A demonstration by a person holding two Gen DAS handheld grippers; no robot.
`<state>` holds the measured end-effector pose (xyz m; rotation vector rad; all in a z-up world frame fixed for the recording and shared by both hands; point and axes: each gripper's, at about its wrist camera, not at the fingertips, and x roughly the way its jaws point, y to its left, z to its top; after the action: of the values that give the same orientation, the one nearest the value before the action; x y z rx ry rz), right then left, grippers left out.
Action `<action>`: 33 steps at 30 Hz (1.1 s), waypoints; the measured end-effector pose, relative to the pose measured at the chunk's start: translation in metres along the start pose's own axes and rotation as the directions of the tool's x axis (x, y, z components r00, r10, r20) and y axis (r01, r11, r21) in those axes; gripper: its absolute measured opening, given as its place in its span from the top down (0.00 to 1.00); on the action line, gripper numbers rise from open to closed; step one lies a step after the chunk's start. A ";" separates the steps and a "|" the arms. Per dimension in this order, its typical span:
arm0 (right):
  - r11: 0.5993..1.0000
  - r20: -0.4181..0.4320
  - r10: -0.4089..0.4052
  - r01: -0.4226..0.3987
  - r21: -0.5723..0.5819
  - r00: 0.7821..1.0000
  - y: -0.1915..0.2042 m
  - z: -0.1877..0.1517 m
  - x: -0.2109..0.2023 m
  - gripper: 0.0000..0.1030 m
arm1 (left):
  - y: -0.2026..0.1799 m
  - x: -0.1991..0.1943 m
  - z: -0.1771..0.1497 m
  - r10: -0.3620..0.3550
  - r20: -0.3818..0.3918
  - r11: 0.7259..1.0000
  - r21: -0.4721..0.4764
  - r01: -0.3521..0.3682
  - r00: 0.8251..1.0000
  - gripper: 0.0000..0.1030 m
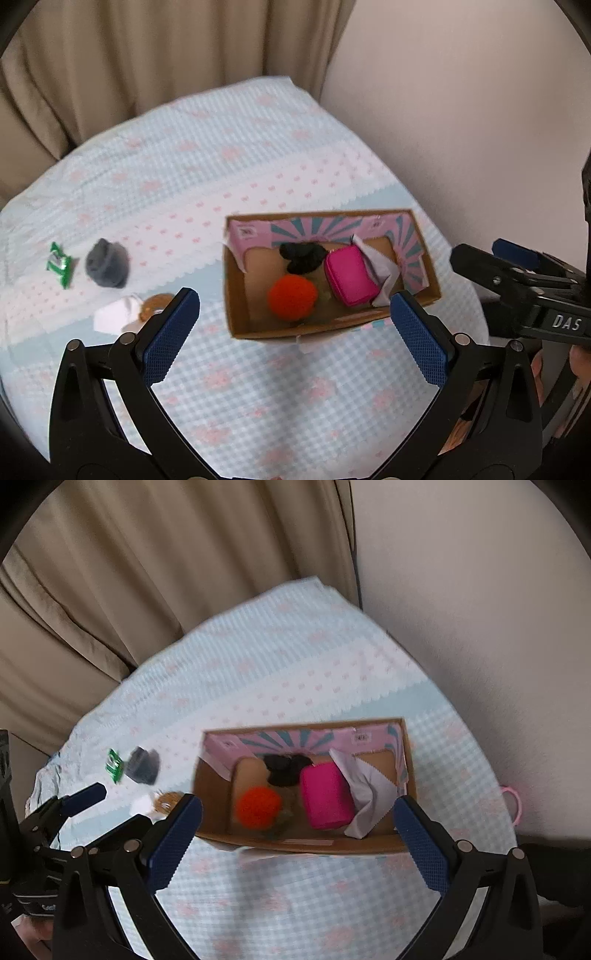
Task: Organize soft objects
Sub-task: 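Lift both tools away from the box toward the remaining items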
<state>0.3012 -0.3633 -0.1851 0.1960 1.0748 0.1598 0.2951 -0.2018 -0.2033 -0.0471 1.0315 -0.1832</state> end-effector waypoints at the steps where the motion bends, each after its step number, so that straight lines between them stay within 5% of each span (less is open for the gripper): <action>1: 1.000 0.020 -0.002 0.002 -0.003 1.000 0.007 -0.002 -0.013 0.00 | 0.004 -0.013 -0.002 0.000 0.019 1.000 -0.007 0.000 1.000 0.00; 7: 0.998 0.135 -0.048 0.052 -0.024 0.990 0.055 -0.020 -0.078 0.00 | 0.037 -0.093 -0.020 0.007 0.144 0.999 -0.034 -0.003 0.990 0.00; 18: 0.987 0.272 -0.141 0.157 -0.036 0.952 0.160 -0.075 -0.140 0.00 | 0.123 -0.215 -0.060 0.055 0.327 0.998 -0.045 -0.043 0.944 0.00; 24: 0.983 0.335 -0.156 0.178 -0.038 0.929 0.213 -0.102 -0.150 0.00 | 0.179 -0.243 -0.085 0.066 0.355 0.996 -0.084 -0.038 0.933 0.00; 33: 0.977 0.376 -0.177 0.208 -0.045 0.909 0.283 -0.128 -0.134 0.00 | 0.263 -0.241 -0.111 0.062 0.334 0.997 -0.071 -0.041 0.941 0.00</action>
<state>0.1155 -0.1080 -0.0630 0.0386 0.7019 -0.0120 0.1140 0.1043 -0.0887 -0.1048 0.6961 -0.0905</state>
